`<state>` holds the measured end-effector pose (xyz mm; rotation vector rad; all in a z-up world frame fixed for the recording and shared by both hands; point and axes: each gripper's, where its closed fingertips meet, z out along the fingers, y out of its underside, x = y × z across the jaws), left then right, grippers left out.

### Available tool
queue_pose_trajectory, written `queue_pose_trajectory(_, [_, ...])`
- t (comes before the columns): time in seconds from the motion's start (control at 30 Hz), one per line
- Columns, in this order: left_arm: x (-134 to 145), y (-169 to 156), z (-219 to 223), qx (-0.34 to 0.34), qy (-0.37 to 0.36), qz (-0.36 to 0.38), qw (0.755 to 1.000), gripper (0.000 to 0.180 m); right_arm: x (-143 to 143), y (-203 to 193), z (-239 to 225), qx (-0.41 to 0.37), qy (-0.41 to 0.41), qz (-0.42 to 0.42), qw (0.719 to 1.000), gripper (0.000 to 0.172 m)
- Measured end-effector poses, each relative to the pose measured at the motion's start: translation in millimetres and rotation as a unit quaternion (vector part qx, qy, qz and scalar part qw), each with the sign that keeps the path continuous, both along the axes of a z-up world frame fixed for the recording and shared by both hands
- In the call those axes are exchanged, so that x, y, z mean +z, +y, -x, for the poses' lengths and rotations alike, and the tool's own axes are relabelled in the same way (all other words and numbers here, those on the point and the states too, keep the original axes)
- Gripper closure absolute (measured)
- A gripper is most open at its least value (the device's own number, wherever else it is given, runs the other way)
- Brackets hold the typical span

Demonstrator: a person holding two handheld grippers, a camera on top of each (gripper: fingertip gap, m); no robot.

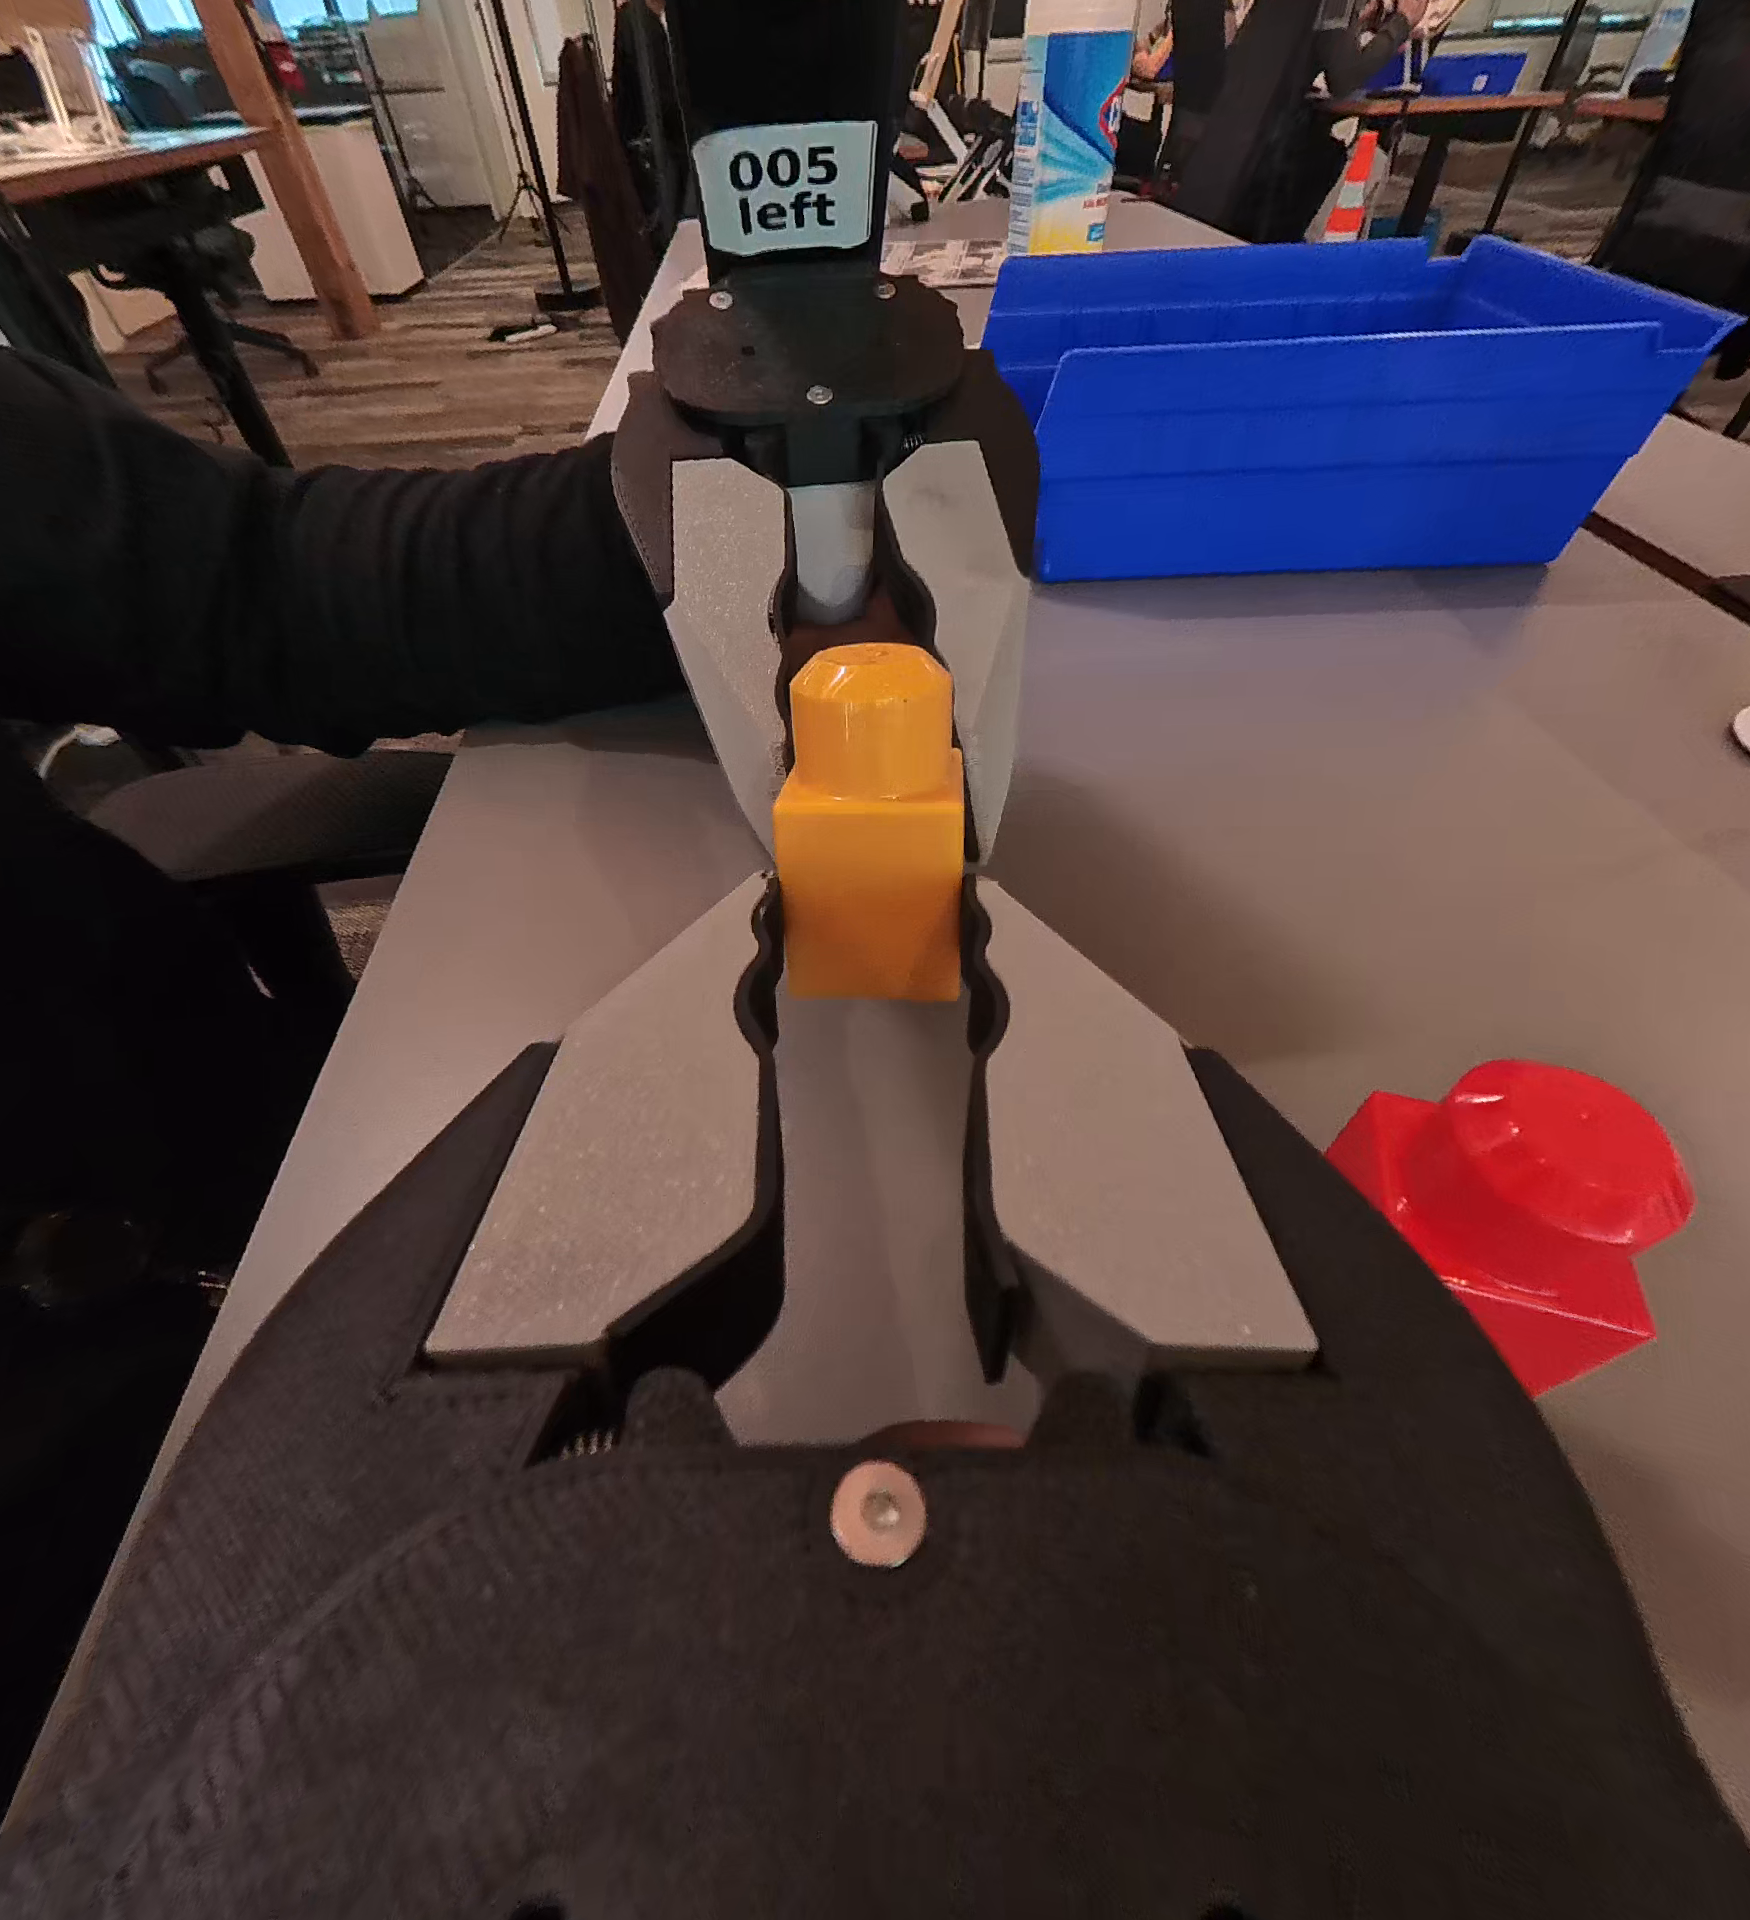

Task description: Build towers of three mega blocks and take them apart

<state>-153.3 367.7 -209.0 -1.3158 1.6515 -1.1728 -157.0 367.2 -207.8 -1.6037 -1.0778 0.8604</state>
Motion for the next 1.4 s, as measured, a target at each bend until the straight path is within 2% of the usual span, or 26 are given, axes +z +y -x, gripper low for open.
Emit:
queue_pose_trajectory(0.2, [-9,4,-1,0.015,0.036,0.002,0.999,0.149,-14,4,-4,-0.009,-0.042,0.003,0.999,0.140])
queue_pose_trajectory(0.37, [-21,6,-1,0.022,0.064,-0.007,0.998,0.149,4,7,-9,-0.015,0.007,0.005,1.000,0.139])
queue_pose_trajectory(0.5, [-21,1,-4,0.017,0.065,-0.010,0.998,0.149,14,7,-9,-0.017,0.035,0.000,0.999,0.138])
queue_pose_trajectory(0.8, [-24,-3,-9,0.016,0.067,0.000,0.998,0.149,5,5,1,-0.010,0.007,-0.007,1.000,0.146])
queue_pose_trajectory(0.93, [-20,-5,-10,0.013,0.056,0.020,0.998,0.149,11,3,1,-0.008,0.018,-0.011,1.000,0.146])
queue_pose_trajectory(0.97, [-21,-5,-11,0.014,0.057,0.021,0.998,0.149,12,3,1,-0.006,0.025,-0.009,1.000,0.146])
queue_pose_trajectory(1.07, [-30,-1,-13,0.026,0.071,0.011,0.997,0.131,19,2,0,-0.001,0.050,-0.001,0.999,0.147])
queue_pose_trajectory(1.2, [-28,-9,-16,0.006,0.061,0.022,0.998,0.147,20,3,0,-0.004,0.055,-0.004,0.998,0.146])
queue_pose_trajectory(1.4, [-33,-7,-16,0.006,0.074,0.015,0.997,0.148,15,3,0,0.000,0.051,0.011,0.999,0.146])
